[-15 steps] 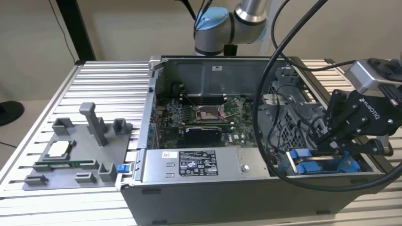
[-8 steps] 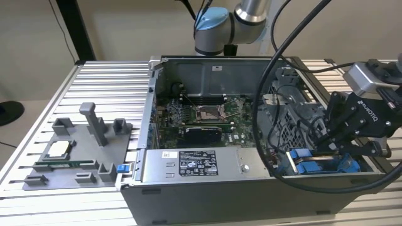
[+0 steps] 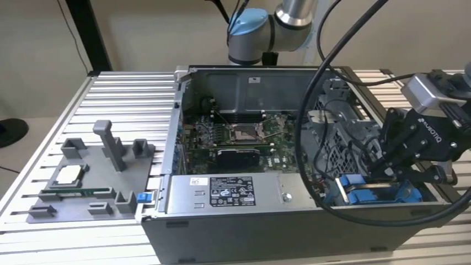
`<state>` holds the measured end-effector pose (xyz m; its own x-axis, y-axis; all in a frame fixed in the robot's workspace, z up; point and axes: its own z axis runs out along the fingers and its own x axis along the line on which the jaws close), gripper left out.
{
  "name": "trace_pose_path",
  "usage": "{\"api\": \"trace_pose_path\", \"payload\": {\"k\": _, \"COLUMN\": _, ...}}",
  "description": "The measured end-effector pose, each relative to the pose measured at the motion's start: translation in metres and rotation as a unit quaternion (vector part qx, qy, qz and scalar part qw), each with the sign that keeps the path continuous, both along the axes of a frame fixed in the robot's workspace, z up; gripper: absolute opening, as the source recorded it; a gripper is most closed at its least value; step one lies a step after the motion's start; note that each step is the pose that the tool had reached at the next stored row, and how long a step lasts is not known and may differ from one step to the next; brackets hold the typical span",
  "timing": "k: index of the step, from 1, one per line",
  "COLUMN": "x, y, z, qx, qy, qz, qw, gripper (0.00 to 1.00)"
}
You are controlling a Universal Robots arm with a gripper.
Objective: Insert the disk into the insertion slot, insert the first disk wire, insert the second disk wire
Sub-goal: 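Insert the second disk wire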
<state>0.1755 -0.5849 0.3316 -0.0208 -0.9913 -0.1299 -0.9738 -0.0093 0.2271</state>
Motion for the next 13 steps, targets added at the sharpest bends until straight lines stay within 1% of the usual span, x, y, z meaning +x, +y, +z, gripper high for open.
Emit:
{"api": "trace_pose_path", "payload": {"k": 1, "x": 0.0, "y": -0.0001, "z": 0.0036, "qx": 0.0008, "qy": 0.0001, "qz": 0.0, "qw": 1.0, "gripper": 0.0}}
{"api": "trace_pose_path", "payload": {"k": 2, "x": 0.0, "y": 0.0, "z": 0.0093, "qx": -0.0002, "qy": 0.0001, "qz": 0.0, "qw": 1.0, "gripper": 0.0}}
{"api": "trace_pose_path", "payload": {"k": 3, "x": -0.001, "y": 0.0, "z": 0.0143, "qx": -0.0005, "qy": 0.0001, "qz": 0.0, "qw": 1.0, "gripper": 1.0}}
{"api": "trace_pose_path", "payload": {"k": 6, "x": -0.001, "y": 0.0, "z": 0.0273, "qx": -0.0005, "qy": 0.0001, "qz": 0.0, "qw": 1.0, "gripper": 1.0}}
{"api": "trace_pose_path", "payload": {"k": 7, "x": -0.001, "y": -0.0001, "z": 0.0292, "qx": -0.0006, "qy": 0.0001, "qz": 0.0, "qw": 1.0, "gripper": 1.0}}
{"api": "trace_pose_path", "payload": {"k": 13, "x": -0.001, "y": -0.0001, "z": 0.032, "qx": -0.0006, "qy": 0.0001, "qz": 0.0, "qw": 1.0, "gripper": 1.0}}
